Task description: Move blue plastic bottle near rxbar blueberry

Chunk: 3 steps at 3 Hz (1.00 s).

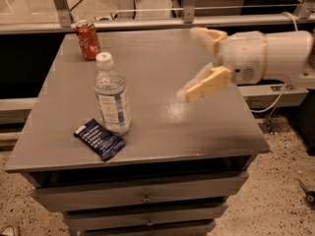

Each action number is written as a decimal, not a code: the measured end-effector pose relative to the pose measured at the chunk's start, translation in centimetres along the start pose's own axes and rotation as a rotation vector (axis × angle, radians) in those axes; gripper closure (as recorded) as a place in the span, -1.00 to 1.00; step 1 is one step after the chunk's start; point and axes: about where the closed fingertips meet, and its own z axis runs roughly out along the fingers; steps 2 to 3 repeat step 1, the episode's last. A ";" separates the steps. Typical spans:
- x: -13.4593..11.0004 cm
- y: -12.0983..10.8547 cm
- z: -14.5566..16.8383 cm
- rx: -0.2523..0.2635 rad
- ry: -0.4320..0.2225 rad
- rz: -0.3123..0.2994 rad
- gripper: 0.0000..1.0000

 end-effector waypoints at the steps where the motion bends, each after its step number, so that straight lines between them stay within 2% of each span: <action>1: 0.0 -0.5 -2.6 0.060 -0.005 -0.005 -1.00; 3: 0.0 -0.5 -2.6 0.060 -0.005 -0.005 -1.00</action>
Offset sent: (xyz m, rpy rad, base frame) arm 0.0000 0.0000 0.0000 0.0000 0.0000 0.0000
